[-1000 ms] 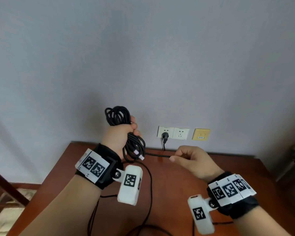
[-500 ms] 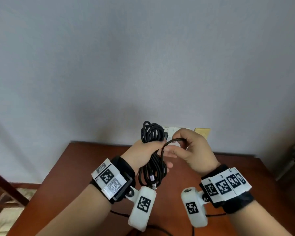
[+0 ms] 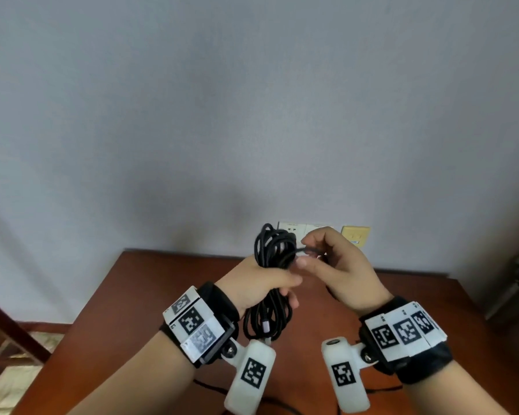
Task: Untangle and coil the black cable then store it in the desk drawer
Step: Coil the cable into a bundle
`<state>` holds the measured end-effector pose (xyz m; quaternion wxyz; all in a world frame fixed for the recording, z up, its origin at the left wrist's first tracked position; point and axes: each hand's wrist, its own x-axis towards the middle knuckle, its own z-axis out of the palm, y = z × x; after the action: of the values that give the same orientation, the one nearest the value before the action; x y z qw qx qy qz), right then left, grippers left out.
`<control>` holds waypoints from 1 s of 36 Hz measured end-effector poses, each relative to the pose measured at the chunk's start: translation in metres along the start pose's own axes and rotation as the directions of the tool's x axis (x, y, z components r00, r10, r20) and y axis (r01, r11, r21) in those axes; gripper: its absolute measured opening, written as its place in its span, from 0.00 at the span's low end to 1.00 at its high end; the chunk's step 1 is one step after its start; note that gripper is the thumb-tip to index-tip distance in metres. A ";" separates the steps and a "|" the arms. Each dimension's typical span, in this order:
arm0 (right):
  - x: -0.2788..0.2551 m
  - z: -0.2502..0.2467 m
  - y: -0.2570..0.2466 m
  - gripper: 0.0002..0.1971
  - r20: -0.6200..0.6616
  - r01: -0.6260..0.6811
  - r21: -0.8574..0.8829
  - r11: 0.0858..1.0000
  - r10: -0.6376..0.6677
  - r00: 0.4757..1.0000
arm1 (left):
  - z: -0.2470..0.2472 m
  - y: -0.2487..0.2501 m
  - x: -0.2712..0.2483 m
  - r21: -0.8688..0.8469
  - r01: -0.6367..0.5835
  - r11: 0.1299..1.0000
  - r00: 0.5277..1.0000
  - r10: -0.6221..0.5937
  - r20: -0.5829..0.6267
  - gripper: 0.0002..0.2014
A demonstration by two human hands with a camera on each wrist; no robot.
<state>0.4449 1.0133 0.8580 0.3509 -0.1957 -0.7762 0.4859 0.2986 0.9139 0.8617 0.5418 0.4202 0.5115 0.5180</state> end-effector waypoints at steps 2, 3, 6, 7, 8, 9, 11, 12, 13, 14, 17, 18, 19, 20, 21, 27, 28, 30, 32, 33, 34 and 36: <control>-0.002 -0.003 0.002 0.09 0.003 -0.037 0.049 0.998 0.037 0.999 | 0.000 0.002 0.000 -0.177 -0.056 0.983 0.996 0.043 -0.078 0.04; -0.002 -0.005 0.006 0.08 0.012 -0.068 0.034 0.997 0.068 0.998 | 0.000 0.004 0.000 -0.241 -0.095 0.966 0.991 0.068 -0.118 0.05; -0.006 -0.009 0.021 0.05 0.032 -0.164 -0.062 0.984 0.166 0.986 | -0.002 0.008 0.005 -0.342 -0.171 0.924 0.970 0.097 -0.223 0.13; -0.007 -0.009 0.026 0.05 0.011 -0.181 -0.101 0.978 0.183 0.983 | -0.002 0.009 0.007 -0.357 -0.198 0.913 0.963 0.112 -0.246 0.12; -0.009 -0.010 0.029 0.05 -0.028 -0.188 -0.135 0.973 0.186 0.982 | -0.004 0.009 0.009 -0.364 -0.210 0.907 0.957 0.115 -0.265 0.12; -0.010 -0.010 0.031 0.05 -0.074 -0.184 -0.157 0.970 0.174 0.982 | -0.004 0.009 0.010 -0.379 -0.225 0.898 0.950 0.116 -0.288 0.14; -0.011 -0.009 0.032 0.07 -0.142 -0.134 -0.216 0.967 0.104 0.984 | -0.003 0.008 0.012 -0.397 -0.252 0.882 0.939 0.124 -0.320 0.15; -0.011 -0.008 0.029 0.07 -0.154 -0.092 -0.255 0.963 0.053 0.987 | -0.003 0.006 0.013 -0.401 -0.254 0.880 0.938 0.122 -0.325 0.13; -0.011 -0.006 0.026 0.07 -0.152 -0.048 -0.283 0.958 0.005 0.988 | -0.002 0.005 0.014 -0.405 -0.253 0.879 0.938 0.122 -0.323 0.10; -0.010 -0.003 0.022 0.07 -0.139 -0.009 -0.294 0.956 -0.033 0.990 | -0.001 0.004 0.014 -0.404 -0.246 0.881 0.939 0.114 -0.324 0.08; -0.006 0.002 0.010 0.07 -0.090 0.073 -0.284 0.956 -0.102 0.991 | 0.002 0.000 0.016 -0.342 -0.218 0.914 0.941 0.104 -0.322 0.11; -0.005 0.002 0.008 0.08 -0.073 0.093 -0.285 0.954 -0.118 0.990 | 0.004 0.001 0.015 -0.314 -0.216 0.924 0.941 0.111 -0.320 0.11; -0.004 0.002 0.006 0.09 -0.048 0.115 -0.292 0.949 -0.135 0.990 | 0.005 0.000 0.016 -0.303 -0.218 0.928 0.941 0.116 -0.319 0.10; -0.003 0.003 0.006 0.10 -0.012 0.138 -0.304 0.943 -0.149 0.989 | 0.005 0.000 0.016 -0.309 -0.219 0.926 0.942 0.119 -0.314 0.09; -0.003 0.003 0.006 0.11 0.032 0.157 -0.314 0.936 -0.154 0.987 | 0.006 0.000 0.017 -0.321 -0.220 0.921 0.946 0.121 -0.302 0.09; -0.002 0.002 0.006 0.21 0.229 0.209 -0.374 0.904 -0.128 0.965 | 0.007 0.000 0.017 -0.288 -0.196 0.937 0.965 0.132 -0.228 0.11; -0.002 0.000 0.005 0.20 0.259 0.217 -0.378 0.900 -0.122 0.958 | 0.006 0.000 0.016 -0.281 -0.188 0.941 0.966 0.126 -0.225 0.11; 0.000 -0.002 0.002 0.16 0.330 0.219 -0.371 0.902 -0.092 0.940 | 0.007 0.000 0.015 -0.290 -0.167 0.942 0.972 0.108 -0.208 0.11; 0.001 -0.004 -0.001 0.13 0.410 0.240 -0.388 0.890 -0.066 0.910 | 0.007 -0.002 0.016 -0.326 -0.141 0.935 0.982 0.091 -0.166 0.10; 0.002 -0.005 -0.002 0.11 0.442 0.258 -0.398 0.880 -0.062 0.895 | 0.008 -0.002 0.015 -0.347 -0.128 0.929 0.986 0.082 -0.145 0.08; 0.003 -0.006 -0.003 0.10 0.463 0.271 -0.403 0.874 -0.061 0.884 | 0.009 -0.002 0.014 -0.357 -0.117 0.927 0.990 0.079 -0.120 0.07; 0.004 -0.006 -0.003 0.10 0.481 0.269 -0.398 0.877 -0.050 0.875 | 0.009 -0.003 0.014 -0.364 -0.111 0.925 0.992 0.082 -0.092 0.07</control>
<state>0.4465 1.0185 0.8642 0.1433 -0.0855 -0.9418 0.2919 0.3070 0.9280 0.8584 0.5652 0.3158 0.4039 0.6463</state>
